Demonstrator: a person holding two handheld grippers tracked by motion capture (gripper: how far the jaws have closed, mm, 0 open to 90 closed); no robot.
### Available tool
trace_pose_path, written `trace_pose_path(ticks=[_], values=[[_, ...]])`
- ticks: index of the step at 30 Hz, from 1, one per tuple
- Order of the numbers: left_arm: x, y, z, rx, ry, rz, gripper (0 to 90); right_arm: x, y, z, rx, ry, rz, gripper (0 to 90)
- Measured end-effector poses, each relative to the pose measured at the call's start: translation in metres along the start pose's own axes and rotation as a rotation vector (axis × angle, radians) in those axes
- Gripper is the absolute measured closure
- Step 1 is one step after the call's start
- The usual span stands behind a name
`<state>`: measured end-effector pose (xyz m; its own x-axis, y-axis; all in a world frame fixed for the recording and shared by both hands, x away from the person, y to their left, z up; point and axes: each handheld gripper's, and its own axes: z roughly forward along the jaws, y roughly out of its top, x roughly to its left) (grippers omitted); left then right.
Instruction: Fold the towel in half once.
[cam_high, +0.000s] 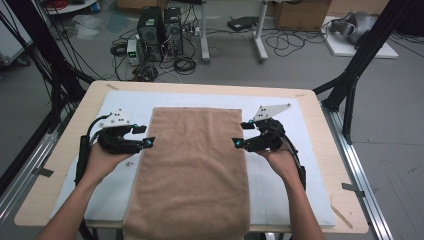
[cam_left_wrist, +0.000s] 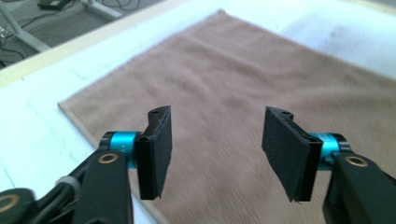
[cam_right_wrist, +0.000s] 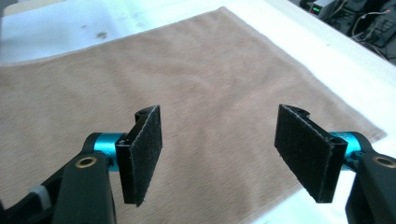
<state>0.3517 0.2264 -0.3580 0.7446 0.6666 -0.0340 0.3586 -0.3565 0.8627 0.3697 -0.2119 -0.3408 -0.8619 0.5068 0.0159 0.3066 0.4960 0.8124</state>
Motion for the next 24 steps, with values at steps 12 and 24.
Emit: trace_pose_path(ticks=[12, 24], values=[[0.031, -0.015, 0.050, 0.060, 0.036, -0.030, 46.2, -0.038, -0.020, 0.046, 0.053, -0.082, 0.085, 40.0], [0.046, -0.039, 0.091, 0.161, 0.030, -0.047, 51.0, -0.056, -0.046, 0.088, 0.144, -0.103, 0.133, 48.9]])
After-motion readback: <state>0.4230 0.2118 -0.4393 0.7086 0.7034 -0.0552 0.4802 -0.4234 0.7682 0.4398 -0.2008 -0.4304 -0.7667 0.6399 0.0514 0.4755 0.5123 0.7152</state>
